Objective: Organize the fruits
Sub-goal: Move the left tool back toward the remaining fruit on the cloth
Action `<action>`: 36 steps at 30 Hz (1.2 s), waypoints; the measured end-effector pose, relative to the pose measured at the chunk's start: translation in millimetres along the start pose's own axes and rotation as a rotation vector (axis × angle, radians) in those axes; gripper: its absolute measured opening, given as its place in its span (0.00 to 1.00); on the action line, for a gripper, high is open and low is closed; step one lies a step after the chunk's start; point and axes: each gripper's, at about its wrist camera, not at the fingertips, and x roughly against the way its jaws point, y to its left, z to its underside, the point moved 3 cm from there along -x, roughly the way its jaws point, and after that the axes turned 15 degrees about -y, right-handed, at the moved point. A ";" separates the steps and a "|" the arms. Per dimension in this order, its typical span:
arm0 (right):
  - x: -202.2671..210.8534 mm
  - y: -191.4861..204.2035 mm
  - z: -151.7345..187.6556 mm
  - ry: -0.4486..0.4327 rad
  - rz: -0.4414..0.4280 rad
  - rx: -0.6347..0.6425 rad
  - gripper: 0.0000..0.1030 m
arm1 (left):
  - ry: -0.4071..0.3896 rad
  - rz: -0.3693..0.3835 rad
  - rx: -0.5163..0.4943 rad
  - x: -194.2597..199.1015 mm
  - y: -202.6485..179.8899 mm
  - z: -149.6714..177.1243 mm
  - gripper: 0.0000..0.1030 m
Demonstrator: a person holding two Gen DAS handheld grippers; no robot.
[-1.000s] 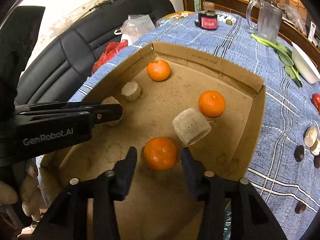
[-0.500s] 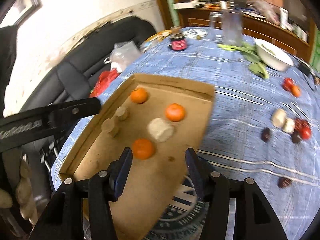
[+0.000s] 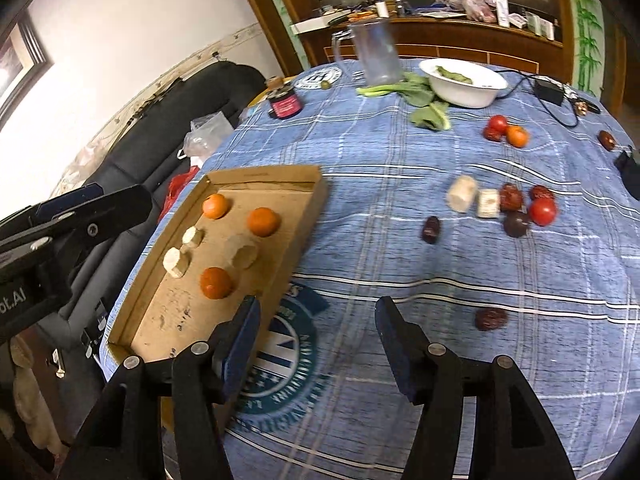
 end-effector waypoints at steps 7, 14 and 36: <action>15.7 -37.3 5.2 0.018 0.027 -0.017 0.64 | 0.034 0.045 0.034 -7.2 -33.5 1.5 0.66; 31.1 -102.0 17.5 0.055 0.111 -0.064 0.64 | 0.134 0.106 0.159 -32.5 -58.5 19.9 0.66; -30.6 -210.3 -45.3 0.038 0.170 -0.110 0.64 | 0.241 0.262 0.323 -114.3 -97.6 20.0 0.65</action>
